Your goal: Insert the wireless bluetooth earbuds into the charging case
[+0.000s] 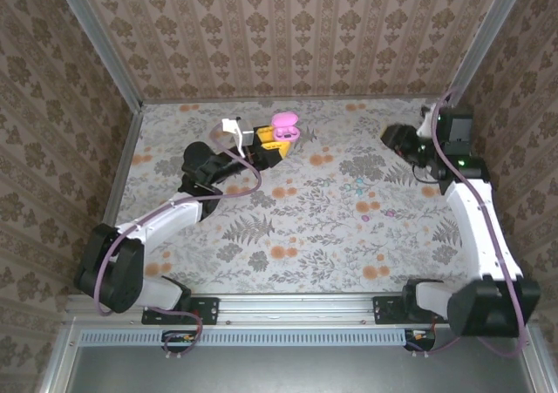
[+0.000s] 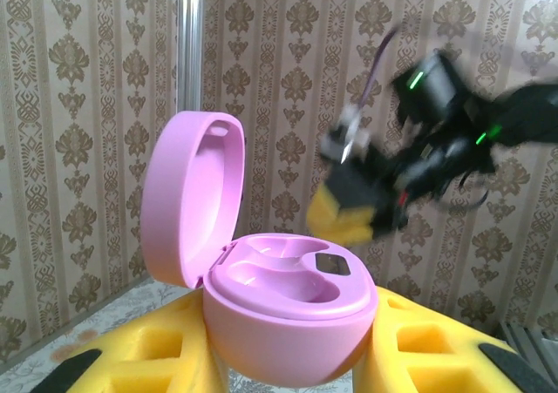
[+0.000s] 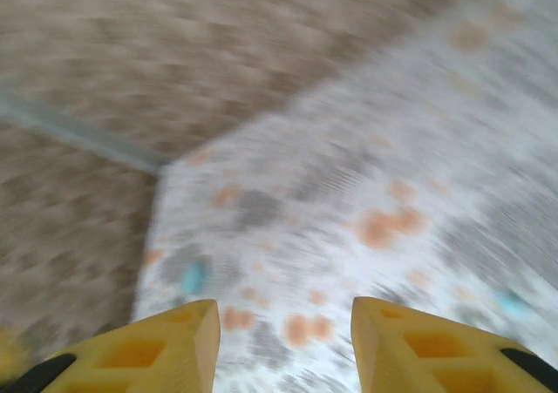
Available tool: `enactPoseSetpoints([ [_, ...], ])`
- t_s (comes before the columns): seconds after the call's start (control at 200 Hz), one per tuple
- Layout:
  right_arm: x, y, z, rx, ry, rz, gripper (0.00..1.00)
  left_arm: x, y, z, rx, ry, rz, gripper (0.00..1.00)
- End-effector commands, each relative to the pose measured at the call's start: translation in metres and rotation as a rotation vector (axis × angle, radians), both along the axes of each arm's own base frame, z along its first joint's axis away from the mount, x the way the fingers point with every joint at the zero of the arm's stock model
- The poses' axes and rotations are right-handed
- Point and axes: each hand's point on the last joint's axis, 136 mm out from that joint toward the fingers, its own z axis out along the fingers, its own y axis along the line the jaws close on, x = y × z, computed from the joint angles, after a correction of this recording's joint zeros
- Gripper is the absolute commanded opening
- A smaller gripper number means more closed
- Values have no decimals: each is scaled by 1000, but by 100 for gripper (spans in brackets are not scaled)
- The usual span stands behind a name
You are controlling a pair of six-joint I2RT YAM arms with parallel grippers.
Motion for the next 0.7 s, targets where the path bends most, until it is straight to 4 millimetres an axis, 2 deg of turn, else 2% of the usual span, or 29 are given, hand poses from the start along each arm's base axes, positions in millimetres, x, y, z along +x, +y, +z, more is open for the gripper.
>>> enactPoseSetpoints([
  [0.0,-49,0,-89,34,349,-33,45,-7,7,11,-12,-53,17,31],
  [0.115,-64,13,-123,27,438,46,45,-8,8,12,-14,-55,23,31],
  [0.24,-67,23,-146,-72,504,163,44,-8,8,14,-17,-61,23,31],
  [0.335,-64,35,-155,-164,535,269,44,-7,8,16,-19,-62,21,31],
  [0.46,-62,36,-170,-379,606,375,42,-9,8,20,-26,-66,19,31],
  [0.53,-63,33,-175,-521,651,432,38,-10,9,20,-26,-63,23,31],
  [0.695,-75,34,-190,-683,756,611,38,-12,10,19,-18,-64,33,31],
])
